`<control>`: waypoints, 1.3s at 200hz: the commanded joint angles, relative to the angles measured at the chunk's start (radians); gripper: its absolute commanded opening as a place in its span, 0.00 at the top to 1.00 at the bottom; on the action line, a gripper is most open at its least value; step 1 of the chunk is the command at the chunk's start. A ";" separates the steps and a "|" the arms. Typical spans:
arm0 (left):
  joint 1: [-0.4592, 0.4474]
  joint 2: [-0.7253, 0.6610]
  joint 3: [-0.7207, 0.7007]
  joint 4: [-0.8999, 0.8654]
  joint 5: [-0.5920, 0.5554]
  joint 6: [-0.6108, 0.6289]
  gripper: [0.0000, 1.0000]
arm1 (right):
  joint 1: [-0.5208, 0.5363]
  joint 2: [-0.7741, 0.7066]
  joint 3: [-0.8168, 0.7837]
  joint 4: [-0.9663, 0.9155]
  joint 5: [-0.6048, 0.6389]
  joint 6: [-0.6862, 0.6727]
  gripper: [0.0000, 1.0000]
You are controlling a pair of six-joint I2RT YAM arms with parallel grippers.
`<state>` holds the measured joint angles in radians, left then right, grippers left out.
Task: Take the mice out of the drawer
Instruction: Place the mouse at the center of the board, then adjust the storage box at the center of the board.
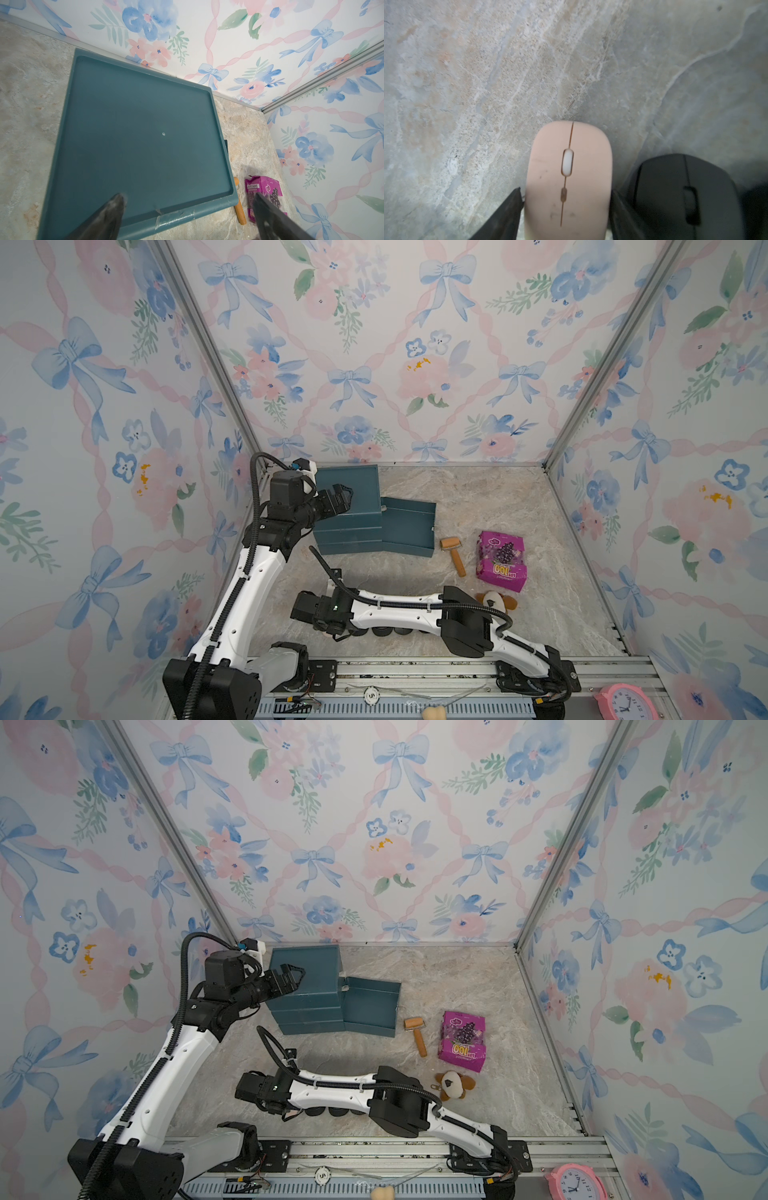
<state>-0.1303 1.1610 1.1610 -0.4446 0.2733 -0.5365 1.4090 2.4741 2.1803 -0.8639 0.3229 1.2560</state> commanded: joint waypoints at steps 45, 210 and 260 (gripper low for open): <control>0.020 -0.010 0.031 -0.002 -0.031 0.011 0.02 | -0.001 -0.209 -0.053 0.045 0.148 -0.168 0.11; 0.052 -0.285 -0.588 0.471 -0.544 0.382 0.02 | -0.643 -1.459 -1.181 0.204 0.642 -0.457 0.04; 0.070 -0.202 -0.811 0.824 -0.593 0.376 0.02 | -0.940 -1.646 -1.348 0.244 0.546 -0.685 0.04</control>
<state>-0.0818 0.8593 0.4538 0.3428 -0.2440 -0.2092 0.5690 0.8467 0.8703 -0.6628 0.9203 0.7136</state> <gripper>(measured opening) 0.979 0.963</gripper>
